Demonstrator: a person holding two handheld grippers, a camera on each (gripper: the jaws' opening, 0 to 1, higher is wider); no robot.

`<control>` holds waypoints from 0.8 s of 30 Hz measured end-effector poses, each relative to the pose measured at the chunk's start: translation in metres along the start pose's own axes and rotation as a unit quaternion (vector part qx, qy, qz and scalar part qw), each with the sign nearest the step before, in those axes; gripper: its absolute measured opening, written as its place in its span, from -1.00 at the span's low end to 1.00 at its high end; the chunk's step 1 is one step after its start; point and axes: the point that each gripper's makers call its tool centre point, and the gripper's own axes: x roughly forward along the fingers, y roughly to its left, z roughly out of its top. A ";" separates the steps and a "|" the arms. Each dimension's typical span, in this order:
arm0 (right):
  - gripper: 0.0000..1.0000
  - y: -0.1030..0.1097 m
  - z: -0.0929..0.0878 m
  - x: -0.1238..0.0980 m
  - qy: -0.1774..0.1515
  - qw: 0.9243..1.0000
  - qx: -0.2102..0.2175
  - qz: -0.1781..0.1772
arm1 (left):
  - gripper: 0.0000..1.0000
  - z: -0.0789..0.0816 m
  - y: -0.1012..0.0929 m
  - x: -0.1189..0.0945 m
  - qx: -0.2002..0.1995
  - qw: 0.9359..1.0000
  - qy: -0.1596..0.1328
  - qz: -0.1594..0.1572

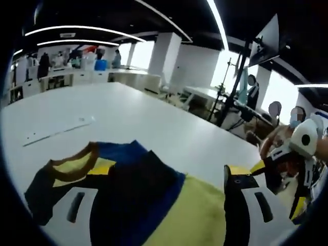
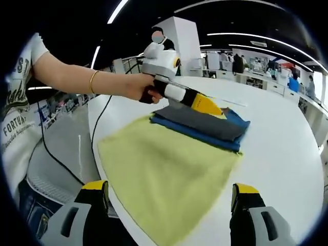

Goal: Fold the garment on the visible template until the final outline fits inside the template.

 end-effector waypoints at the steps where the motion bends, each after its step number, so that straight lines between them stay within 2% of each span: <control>1: 0.98 0.001 0.000 0.000 0.001 1.000 -0.003 0.002 | 0.81 -0.002 0.002 -0.005 0.001 1.000 0.000 0.004; 7: 0.98 0.000 0.009 0.001 -0.013 1.000 0.000 0.008 | 0.98 -0.009 0.009 -0.029 0.002 1.000 -0.004 0.024; 16: 0.98 0.002 0.013 0.002 -0.011 1.000 -0.020 0.020 | 0.98 -0.017 0.007 -0.068 0.009 0.999 -0.013 0.027; 24: 0.98 0.010 0.005 0.003 0.006 0.999 -0.038 0.036 | 0.98 -0.033 0.014 -0.104 -0.008 0.998 -0.023 0.053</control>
